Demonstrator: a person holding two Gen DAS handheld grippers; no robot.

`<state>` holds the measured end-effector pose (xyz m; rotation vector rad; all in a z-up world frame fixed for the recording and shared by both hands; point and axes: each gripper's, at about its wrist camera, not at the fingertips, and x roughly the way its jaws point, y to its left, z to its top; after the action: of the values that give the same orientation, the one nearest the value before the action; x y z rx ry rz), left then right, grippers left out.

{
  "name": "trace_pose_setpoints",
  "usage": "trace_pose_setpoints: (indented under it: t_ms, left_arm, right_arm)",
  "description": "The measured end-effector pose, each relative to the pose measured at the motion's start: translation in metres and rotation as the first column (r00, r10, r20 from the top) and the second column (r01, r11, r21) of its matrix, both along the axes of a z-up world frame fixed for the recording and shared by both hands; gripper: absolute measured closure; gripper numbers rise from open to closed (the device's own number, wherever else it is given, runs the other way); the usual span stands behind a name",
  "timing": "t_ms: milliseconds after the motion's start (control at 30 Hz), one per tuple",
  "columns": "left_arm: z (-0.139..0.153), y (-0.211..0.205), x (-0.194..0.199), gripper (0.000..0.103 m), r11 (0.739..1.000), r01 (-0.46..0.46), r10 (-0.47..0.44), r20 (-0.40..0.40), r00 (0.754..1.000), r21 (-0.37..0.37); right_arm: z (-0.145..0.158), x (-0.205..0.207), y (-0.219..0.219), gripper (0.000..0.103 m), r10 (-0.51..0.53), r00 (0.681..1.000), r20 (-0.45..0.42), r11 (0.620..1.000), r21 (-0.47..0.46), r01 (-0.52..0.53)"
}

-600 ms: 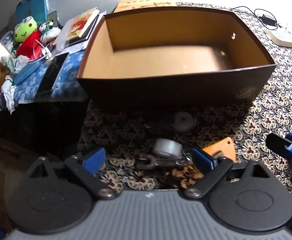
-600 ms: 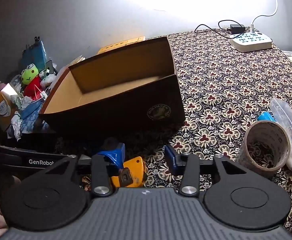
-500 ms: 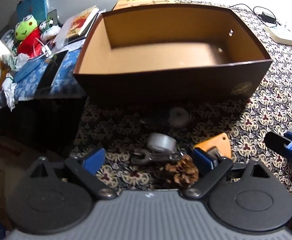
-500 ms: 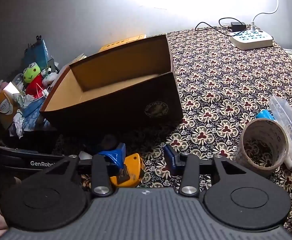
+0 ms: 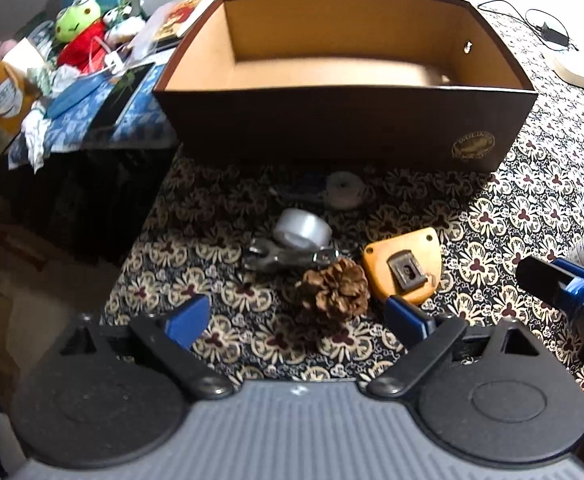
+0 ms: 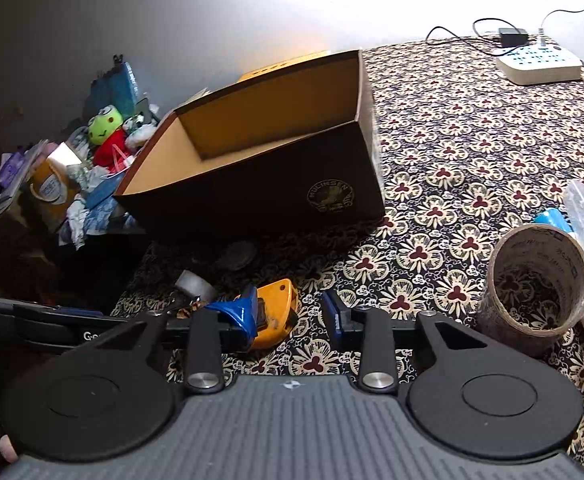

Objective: Organize rigid objects
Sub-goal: 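Reach the right gripper to the pine cone and close on it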

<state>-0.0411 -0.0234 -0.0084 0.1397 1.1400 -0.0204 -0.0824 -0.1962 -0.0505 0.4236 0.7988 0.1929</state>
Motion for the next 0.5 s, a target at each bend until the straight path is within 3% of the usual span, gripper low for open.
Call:
trace_pose_setpoints:
  t_ms: [133, 300, 500]
  left_arm:
    - [-0.004, -0.001, -0.008, 0.01, 0.999, -0.031, 0.032, -0.014, 0.999, 0.014]
    - [-0.012, 0.001, -0.017, 0.01, 0.997, -0.032, 0.031, -0.014, 0.999, -0.076]
    - [-0.018, -0.004, -0.025, 0.01, 0.975, 0.048, -0.048, 0.004, 0.999, -0.215]
  right_arm:
    - [-0.003, 0.0, 0.0, 0.088, 0.029, 0.999, -0.018, 1.0, 0.005, -0.029]
    - [-0.017, -0.001, -0.006, 0.09, 0.049, 0.998, -0.05, 0.998, 0.048, -0.046]
    - [-0.033, -0.002, -0.013, 0.092, 0.056, 0.997, -0.058, 0.995, 0.084, -0.051]
